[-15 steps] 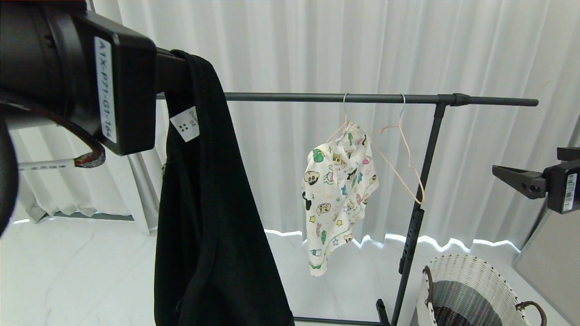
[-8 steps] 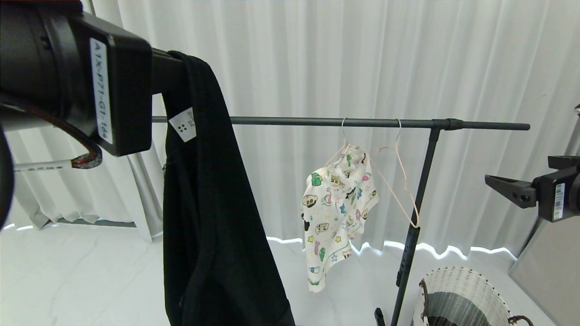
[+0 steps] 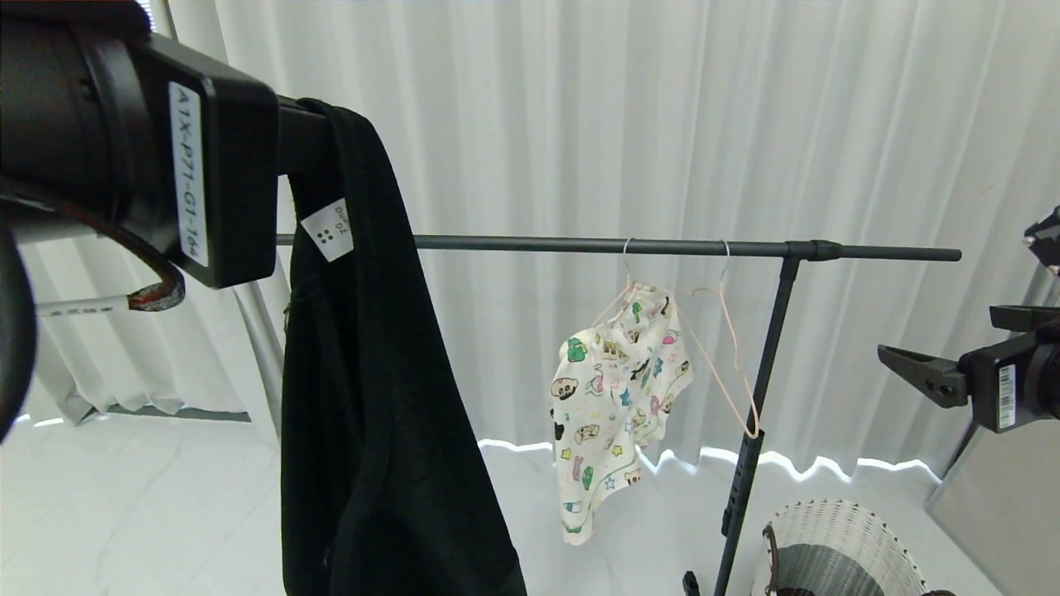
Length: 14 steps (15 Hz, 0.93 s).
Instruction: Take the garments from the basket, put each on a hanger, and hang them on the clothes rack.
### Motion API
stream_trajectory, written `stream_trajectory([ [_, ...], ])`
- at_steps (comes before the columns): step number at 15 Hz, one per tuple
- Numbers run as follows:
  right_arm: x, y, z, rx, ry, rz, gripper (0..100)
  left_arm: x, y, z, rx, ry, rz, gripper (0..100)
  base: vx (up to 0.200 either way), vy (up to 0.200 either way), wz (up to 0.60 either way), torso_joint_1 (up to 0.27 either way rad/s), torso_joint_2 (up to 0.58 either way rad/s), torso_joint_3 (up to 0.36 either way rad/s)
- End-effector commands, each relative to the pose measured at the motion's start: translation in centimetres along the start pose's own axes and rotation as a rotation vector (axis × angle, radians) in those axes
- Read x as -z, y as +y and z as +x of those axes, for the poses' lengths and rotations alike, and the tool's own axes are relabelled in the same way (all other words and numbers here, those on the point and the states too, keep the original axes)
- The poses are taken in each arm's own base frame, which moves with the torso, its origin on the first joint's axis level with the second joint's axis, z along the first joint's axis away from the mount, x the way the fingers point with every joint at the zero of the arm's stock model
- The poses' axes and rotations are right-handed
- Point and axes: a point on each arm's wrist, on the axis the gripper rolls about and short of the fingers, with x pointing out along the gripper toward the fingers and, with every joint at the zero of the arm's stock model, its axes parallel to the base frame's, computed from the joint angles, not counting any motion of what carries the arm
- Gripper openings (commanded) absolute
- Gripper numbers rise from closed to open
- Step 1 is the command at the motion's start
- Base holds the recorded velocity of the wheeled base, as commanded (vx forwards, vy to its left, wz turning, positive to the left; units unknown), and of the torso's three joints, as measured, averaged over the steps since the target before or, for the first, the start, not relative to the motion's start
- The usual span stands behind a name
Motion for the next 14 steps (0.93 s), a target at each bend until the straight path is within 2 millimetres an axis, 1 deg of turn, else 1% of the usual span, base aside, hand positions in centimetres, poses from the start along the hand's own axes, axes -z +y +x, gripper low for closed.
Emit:
stream_trajectory([
  [1,0.1,0.0,0.0,-0.004,0.003,-0.002,100,0.0,0.0,0.0,-0.001,0.001,0.0,0,0.0,0.0,0.0,0.0,0.0,0.0],
  [9,1.4,0.3,0.3,-0.036,0.046,-0.013,100,0.0,0.0,0.0,-0.001,0.001,0.0,0,0.2,0.0,0.0,0.007,0.0,0.001],
  [14,3.8,0.9,1.0,-0.043,0.136,-0.018,100,0.0,0.0,0.0,-0.001,0.001,0.0,0,0.2,0.0,0.0,0.003,0.0,0.0],
])
